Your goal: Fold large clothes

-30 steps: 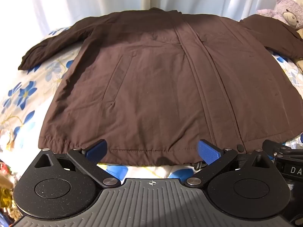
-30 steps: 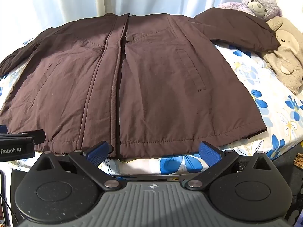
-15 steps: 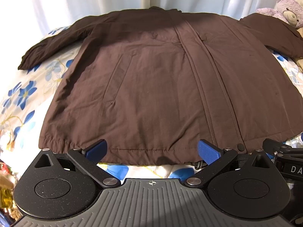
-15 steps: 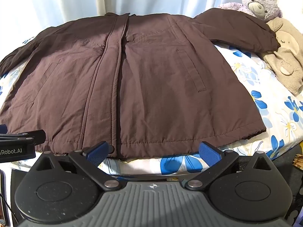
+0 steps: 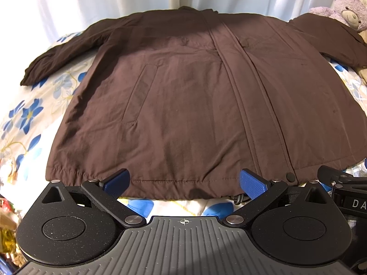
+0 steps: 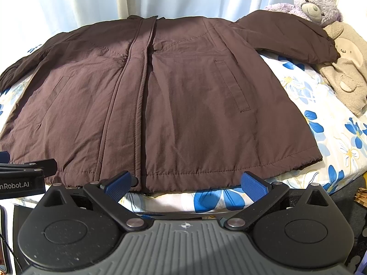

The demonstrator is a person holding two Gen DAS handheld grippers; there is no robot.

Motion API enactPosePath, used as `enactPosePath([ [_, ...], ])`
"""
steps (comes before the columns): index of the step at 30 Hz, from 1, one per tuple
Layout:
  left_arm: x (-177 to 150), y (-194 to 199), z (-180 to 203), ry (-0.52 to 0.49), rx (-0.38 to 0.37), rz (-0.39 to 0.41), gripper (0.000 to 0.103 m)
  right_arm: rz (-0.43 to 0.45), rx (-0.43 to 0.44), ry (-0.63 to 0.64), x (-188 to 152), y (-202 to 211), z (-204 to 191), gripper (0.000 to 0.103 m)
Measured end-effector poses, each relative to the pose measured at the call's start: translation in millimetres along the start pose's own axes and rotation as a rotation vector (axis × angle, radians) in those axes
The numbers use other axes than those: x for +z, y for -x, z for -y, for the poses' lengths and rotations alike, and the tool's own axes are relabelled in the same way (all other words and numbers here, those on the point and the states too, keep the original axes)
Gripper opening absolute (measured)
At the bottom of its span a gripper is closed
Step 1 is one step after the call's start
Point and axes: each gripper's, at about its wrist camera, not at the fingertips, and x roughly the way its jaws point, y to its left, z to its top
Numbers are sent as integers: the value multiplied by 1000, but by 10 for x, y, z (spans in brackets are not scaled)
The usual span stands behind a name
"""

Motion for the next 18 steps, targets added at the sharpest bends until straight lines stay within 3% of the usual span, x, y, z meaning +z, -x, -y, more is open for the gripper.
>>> enactPosePath([
  [18,5,-5,11,-3,0,-2,103,1,0,-2,0,4,16,102],
])
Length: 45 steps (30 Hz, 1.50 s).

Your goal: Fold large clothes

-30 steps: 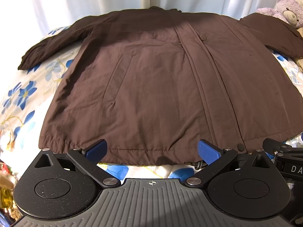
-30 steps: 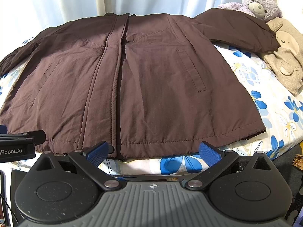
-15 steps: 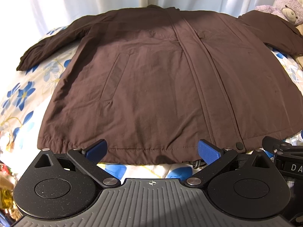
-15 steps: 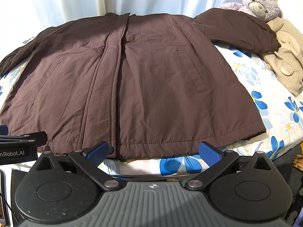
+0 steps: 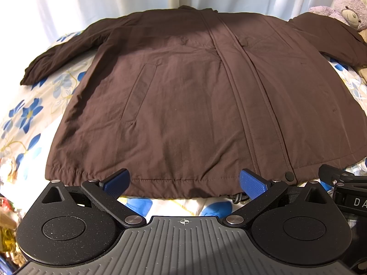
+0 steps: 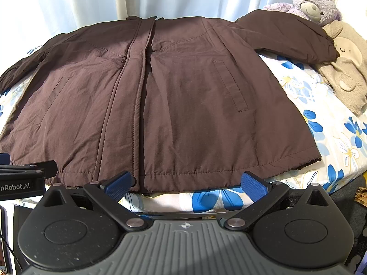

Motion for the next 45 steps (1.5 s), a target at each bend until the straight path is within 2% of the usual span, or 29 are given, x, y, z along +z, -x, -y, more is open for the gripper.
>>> enactPosePath([
  [40,-25,-16,-2,1,-3,-12,103,-2,5,-22,-13,-13,12,102],
  [45,-26,-30,-25,10,-23,-17,103,-3,5,-25,-16,-22,11,102],
])
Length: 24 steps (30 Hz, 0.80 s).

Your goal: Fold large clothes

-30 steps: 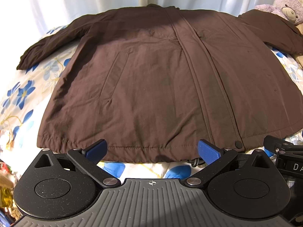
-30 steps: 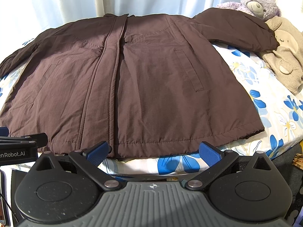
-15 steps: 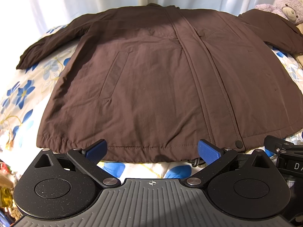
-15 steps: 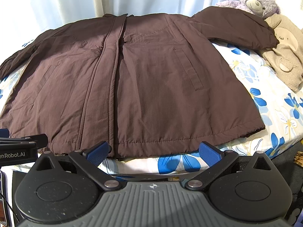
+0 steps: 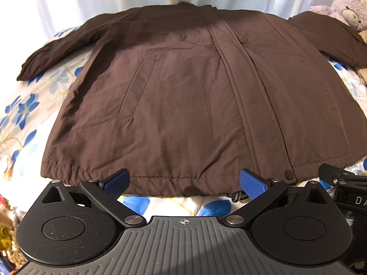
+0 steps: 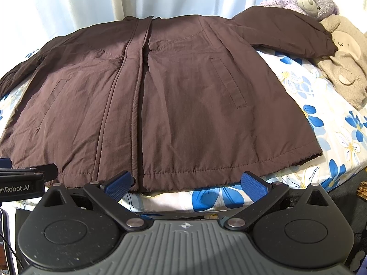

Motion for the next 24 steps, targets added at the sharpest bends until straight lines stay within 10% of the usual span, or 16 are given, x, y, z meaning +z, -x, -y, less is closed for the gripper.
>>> enactPosePath([
  [17,53,-108,-7,-8,-14,-30,103,-8,6,-5,-16,-77,10,102],
  [24,225,-215,-115,54,-142,-36,103,61,129,-5,41,-70,74,102],
])
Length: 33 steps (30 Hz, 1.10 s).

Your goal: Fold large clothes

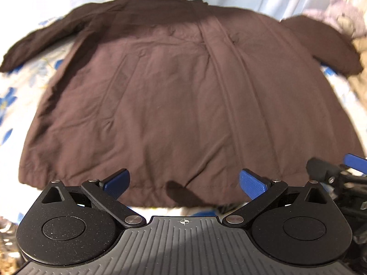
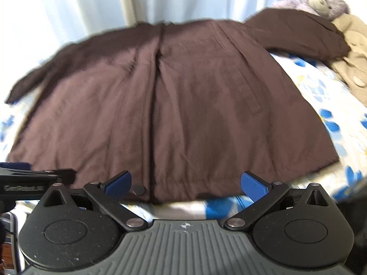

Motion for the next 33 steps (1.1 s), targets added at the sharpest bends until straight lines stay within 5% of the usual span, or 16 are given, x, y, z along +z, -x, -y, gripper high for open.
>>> enactPosePath([
  [3,164,-44,-80,55,-37,27,103,151,78,-49,101,82,181,102],
  [9,600,-261,-280,157,-24,125,103,634,155,-199,430,105,829,102],
  [15,1063,-684,-432,287,-28,127,103,577,109,-609,1113,-424,2023,100],
  [21,1337,-1064,-497,360,-15,148,103,524,15,-955,1391,-1270,3359,67],
  [24,1402,-1196,-530,390,-7,169,103,548,-57,-1032,1480,-1587,3757,67],
  [30,1408,-1255,-601,388,-38,190,103,679,2,-1186,1506,-1932,4157,67],
  [33,1401,-1243,-678,402,-83,187,103,676,-1,-1183,1622,-2028,4202,46],
])
